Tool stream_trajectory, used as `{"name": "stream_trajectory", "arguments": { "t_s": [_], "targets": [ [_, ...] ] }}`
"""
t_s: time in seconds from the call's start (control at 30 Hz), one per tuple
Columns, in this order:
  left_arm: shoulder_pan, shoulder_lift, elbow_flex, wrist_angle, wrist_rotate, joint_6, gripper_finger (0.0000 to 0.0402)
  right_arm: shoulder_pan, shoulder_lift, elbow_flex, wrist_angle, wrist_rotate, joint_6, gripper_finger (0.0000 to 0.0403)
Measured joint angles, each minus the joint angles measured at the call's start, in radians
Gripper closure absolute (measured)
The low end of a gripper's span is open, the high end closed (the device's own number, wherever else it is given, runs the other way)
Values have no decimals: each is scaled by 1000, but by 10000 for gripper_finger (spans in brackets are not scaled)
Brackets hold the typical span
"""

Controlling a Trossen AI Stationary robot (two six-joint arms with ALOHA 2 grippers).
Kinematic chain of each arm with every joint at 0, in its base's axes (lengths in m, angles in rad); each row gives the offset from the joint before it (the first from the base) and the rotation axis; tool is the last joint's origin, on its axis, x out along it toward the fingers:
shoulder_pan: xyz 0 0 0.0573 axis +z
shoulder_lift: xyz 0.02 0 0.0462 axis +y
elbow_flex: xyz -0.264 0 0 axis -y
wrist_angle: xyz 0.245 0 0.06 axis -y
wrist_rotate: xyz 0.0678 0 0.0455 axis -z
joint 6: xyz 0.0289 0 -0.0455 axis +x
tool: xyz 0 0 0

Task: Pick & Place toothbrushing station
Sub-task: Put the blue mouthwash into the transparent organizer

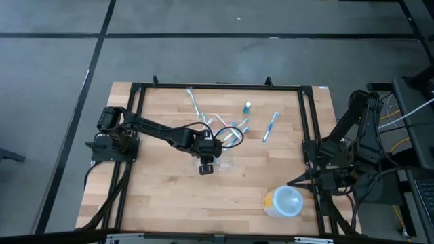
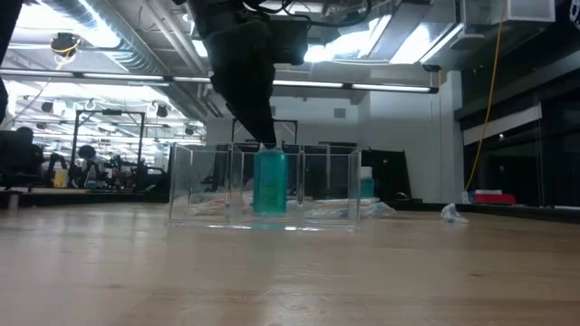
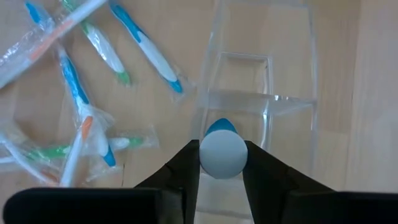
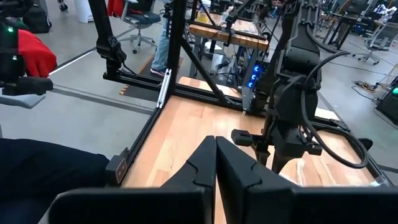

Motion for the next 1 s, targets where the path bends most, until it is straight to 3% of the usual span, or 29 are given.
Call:
{"name": "stream_trajectory", "arguments": {
  "t_s": [1.0],
  "targets": [
    [0, -2, 1, 45, 16, 60, 290, 0, 2, 0, -1, -3, 11, 389]
  ]
}}
